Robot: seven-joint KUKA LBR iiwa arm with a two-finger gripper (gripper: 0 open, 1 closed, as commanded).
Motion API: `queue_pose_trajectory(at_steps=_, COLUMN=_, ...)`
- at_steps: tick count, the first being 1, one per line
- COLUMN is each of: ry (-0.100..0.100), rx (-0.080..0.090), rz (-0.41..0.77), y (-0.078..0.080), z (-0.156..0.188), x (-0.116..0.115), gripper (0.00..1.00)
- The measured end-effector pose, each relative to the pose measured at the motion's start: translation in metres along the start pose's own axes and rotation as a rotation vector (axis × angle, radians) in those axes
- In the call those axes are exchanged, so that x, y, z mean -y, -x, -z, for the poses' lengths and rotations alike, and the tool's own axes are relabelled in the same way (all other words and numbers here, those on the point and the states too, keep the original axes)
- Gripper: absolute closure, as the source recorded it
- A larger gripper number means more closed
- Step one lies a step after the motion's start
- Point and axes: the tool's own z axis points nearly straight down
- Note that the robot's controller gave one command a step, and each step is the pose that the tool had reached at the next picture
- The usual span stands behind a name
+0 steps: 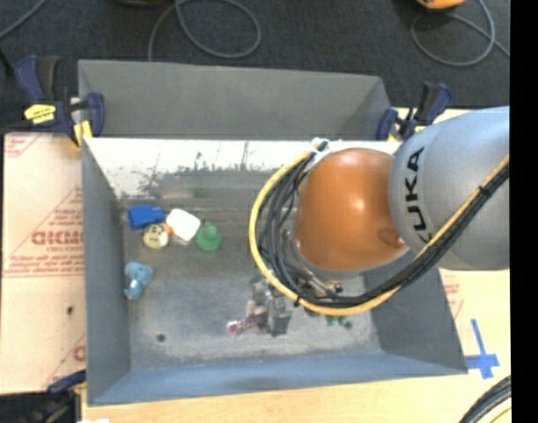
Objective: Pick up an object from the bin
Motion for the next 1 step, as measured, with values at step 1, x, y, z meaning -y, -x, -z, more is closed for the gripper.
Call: queue_pose_trajectory(at_steps=1, ry=0.000, rx=0.003, rz=0.031, y=0.0099, z=0.0688, x=-0.0053, gripper=1.00)
